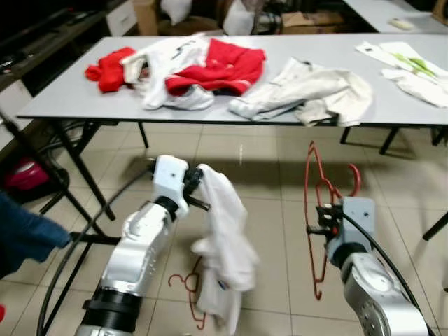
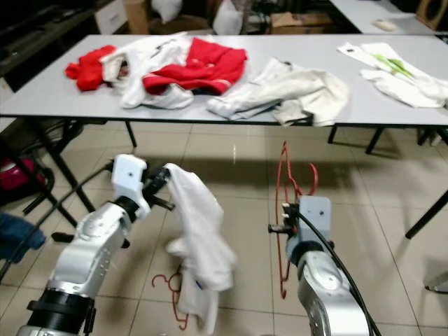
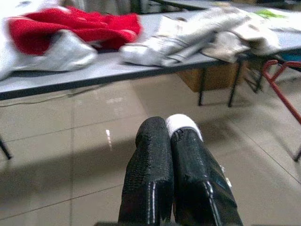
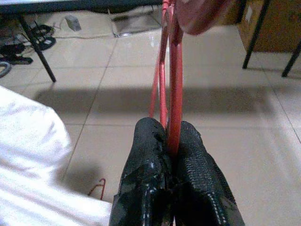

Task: Hang hanger

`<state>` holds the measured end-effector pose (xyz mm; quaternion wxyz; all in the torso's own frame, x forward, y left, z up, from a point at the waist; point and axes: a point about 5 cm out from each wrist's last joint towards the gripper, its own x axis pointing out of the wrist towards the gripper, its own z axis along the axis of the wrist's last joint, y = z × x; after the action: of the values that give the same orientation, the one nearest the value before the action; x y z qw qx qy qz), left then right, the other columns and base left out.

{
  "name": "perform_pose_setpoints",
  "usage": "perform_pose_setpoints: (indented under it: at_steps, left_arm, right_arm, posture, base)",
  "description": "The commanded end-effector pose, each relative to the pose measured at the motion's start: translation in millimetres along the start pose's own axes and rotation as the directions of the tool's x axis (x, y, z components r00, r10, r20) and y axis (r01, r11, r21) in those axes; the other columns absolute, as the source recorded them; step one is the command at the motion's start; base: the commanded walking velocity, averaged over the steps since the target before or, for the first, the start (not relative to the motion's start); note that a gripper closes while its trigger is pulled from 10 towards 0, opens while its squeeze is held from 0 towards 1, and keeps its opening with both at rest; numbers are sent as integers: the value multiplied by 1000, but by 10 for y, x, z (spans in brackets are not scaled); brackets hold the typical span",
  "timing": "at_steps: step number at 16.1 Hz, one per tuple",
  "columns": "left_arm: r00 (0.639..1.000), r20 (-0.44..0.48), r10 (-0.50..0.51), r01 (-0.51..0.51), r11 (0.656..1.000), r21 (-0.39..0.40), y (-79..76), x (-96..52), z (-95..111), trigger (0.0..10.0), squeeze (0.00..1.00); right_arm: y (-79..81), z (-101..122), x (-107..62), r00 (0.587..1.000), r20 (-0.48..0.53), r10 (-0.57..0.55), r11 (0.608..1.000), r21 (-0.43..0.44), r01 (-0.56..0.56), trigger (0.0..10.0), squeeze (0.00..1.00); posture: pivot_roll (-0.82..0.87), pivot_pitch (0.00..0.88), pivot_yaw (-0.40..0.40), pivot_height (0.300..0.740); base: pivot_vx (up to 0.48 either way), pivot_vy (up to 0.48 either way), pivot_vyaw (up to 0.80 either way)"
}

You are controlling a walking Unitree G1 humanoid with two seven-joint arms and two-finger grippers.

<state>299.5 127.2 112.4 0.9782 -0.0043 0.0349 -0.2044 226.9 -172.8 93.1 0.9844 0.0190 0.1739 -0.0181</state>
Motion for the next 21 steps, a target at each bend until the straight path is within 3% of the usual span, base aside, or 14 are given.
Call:
perform_pose_setpoints:
  at_steps: [1,6,12,14,21]
  left_arm:
    - [998,66,-4,4,1000,-2,-4,32,136,10000,0]
    - [993,109,-45,46,999,-8,-29,43,240,10000,0]
    - [989,130,-64,67,998,-15,-7,49,295,10000,0]
    - [988,142,-54,56,998,-13,40,51,336,10000,0]
    - [984,173,-52,57,998,-23,87,54,435,10000,0]
  right_arm:
    - [-34,77,10,999,39,-7,1000,5,7,10000,0]
    - [-24,271,22,991,132,-4,1000,8,3,10000,0]
    - [-8,574,11,964,261,46,997,-72,-28,10000,0]
    - [34,732,-10,939,333,93,994,-81,-69,10000,0]
    - [229,862,-76,889,398,224,975,-90,-205,10000,0]
  posture:
    - [-173,0,76,740]
    - [-174,0,79,740]
    - [-171,0,79,740]
    - [-170,0,77,740]
    - [-162,0,71,740]
  base:
    - [0,0,0]
    - [338,0,0]
    - [385,0,-487]
    - [411,0,0]
    - [406,0,0]
